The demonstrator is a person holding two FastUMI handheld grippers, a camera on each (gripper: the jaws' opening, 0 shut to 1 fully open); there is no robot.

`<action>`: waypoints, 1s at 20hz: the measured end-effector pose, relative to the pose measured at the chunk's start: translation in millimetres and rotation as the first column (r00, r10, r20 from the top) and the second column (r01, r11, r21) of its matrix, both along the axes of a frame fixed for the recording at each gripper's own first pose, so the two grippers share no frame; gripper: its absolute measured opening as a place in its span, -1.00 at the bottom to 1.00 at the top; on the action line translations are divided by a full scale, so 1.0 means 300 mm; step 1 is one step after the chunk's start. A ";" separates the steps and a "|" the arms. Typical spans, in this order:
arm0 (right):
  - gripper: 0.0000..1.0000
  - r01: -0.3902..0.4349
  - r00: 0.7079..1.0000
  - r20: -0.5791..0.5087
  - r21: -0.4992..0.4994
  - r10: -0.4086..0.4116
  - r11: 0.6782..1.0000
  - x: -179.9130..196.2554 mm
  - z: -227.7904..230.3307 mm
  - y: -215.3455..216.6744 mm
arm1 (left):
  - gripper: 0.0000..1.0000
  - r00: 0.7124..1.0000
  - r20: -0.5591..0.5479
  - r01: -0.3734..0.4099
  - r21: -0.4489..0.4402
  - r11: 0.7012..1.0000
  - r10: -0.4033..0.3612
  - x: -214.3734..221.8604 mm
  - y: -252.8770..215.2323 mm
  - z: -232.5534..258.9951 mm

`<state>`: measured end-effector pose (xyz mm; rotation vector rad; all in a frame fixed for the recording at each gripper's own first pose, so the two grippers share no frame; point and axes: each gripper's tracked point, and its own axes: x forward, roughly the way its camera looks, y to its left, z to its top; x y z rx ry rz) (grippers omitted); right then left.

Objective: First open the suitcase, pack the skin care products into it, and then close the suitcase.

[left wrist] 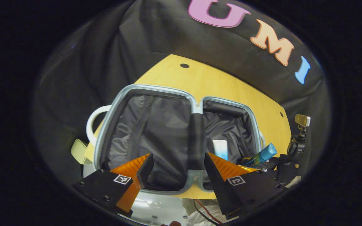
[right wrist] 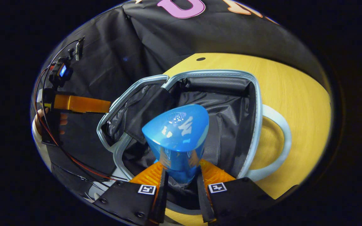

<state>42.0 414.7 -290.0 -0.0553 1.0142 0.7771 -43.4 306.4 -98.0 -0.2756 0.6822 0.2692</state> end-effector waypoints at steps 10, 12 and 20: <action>0.87 0.090 0.993 0.068 0.087 -0.096 0.992 0.090 0.130 -0.014 | 0.90 0.962 0.013 -0.273 0.006 0.962 0.273 -0.160 0.437 -0.018; 0.97 0.118 0.986 0.108 0.108 -0.130 0.987 0.123 0.180 -0.061 | 0.89 0.952 0.020 -0.306 0.016 0.952 0.306 -0.161 0.529 -0.022; 0.97 0.338 0.891 0.270 0.145 -0.366 0.930 0.283 0.340 -0.406 | 0.89 0.940 0.008 -0.341 0.010 0.940 0.341 -0.060 0.773 -0.145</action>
